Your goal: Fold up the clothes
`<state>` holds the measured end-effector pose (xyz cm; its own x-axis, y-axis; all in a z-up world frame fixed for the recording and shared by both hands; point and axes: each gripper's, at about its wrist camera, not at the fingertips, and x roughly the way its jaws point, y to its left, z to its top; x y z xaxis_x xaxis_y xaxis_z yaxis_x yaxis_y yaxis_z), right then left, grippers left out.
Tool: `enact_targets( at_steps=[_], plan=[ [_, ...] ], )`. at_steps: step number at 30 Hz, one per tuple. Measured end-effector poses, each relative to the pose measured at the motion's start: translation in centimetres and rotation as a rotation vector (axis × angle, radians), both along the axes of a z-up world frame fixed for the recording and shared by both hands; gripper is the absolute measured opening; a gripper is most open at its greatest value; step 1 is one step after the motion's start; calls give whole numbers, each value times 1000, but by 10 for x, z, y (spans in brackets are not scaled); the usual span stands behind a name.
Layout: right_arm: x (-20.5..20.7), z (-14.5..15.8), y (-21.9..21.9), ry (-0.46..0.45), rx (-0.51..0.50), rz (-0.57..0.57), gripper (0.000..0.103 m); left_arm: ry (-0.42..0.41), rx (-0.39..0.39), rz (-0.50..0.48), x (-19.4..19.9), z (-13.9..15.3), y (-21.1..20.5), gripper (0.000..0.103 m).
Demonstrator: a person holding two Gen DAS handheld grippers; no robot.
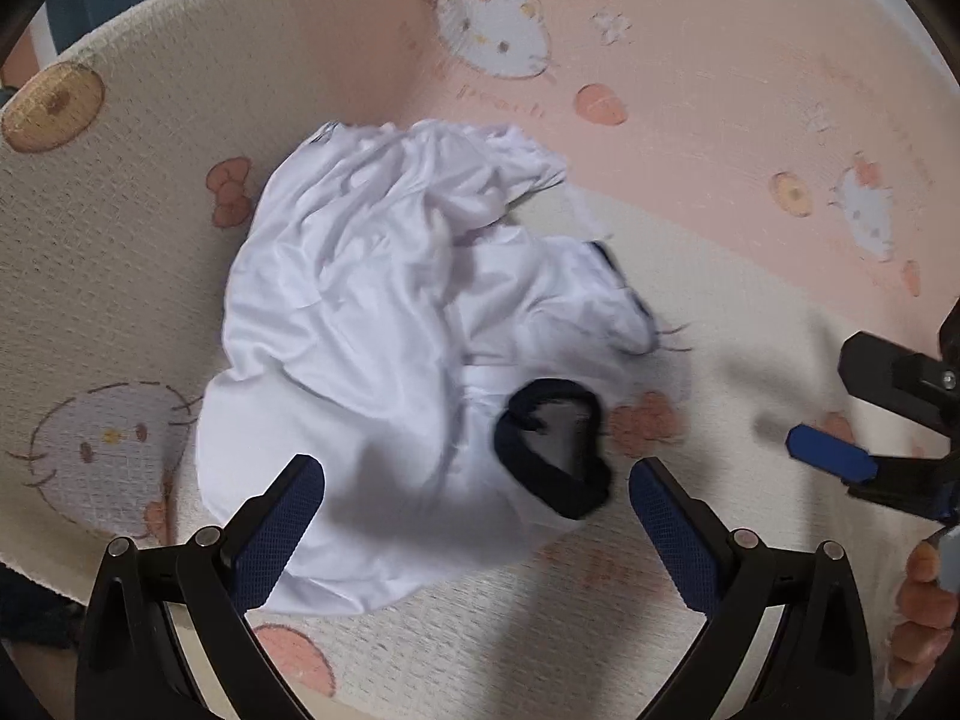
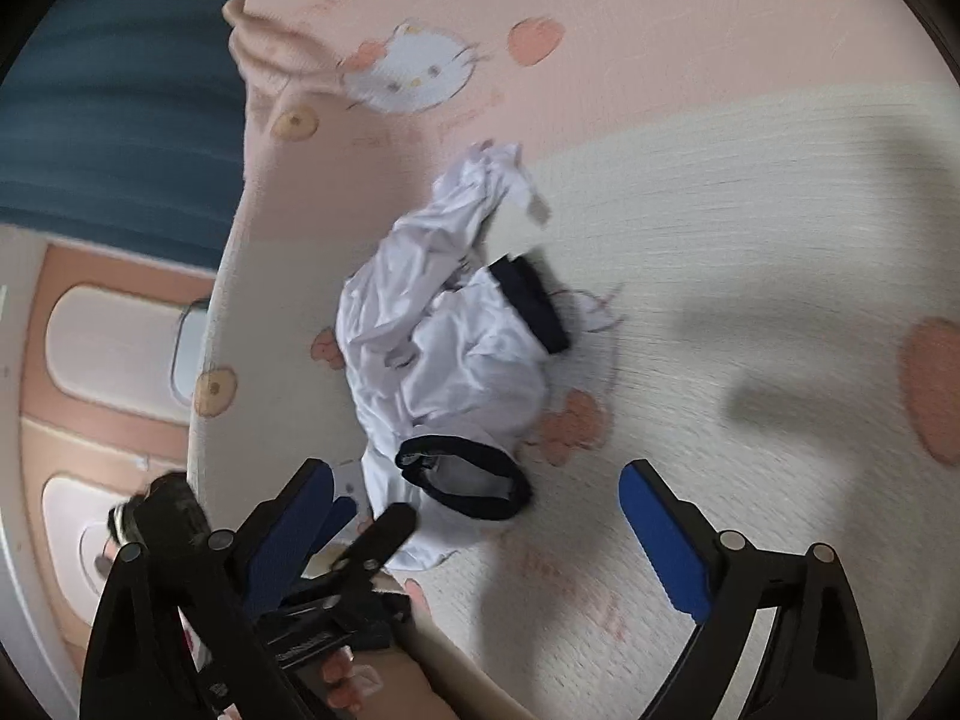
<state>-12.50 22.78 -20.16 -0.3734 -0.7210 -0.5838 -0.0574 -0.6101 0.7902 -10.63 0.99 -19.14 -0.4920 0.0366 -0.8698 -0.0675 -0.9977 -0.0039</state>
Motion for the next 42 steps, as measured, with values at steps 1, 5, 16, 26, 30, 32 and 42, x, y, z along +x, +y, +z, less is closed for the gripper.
enact_targets(
  at_steps=[1,5,16,26,30,32,42],
  plan=[
    [-4,-2,-4,7,3,13,84,0,-9,3,-2,-2,0,103],
    [-8,-2,-20,127,175,75,66,26,-48,-14,-3,-5,0,103],
    [-3,-10,-52,276,300,178,65,47,-118,34,1,-11,-34,101],
    [2,-25,-91,378,541,313,65,-16,46,117,-13,-20,-73,101],
    [5,-34,-107,401,597,336,65,-34,67,152,-19,-32,-76,101],
    [7,-35,-107,420,602,330,65,-22,34,143,-18,-34,-74,101],
    [0,-38,-111,418,563,259,65,31,-124,74,-9,-39,-66,70]
  ],
)
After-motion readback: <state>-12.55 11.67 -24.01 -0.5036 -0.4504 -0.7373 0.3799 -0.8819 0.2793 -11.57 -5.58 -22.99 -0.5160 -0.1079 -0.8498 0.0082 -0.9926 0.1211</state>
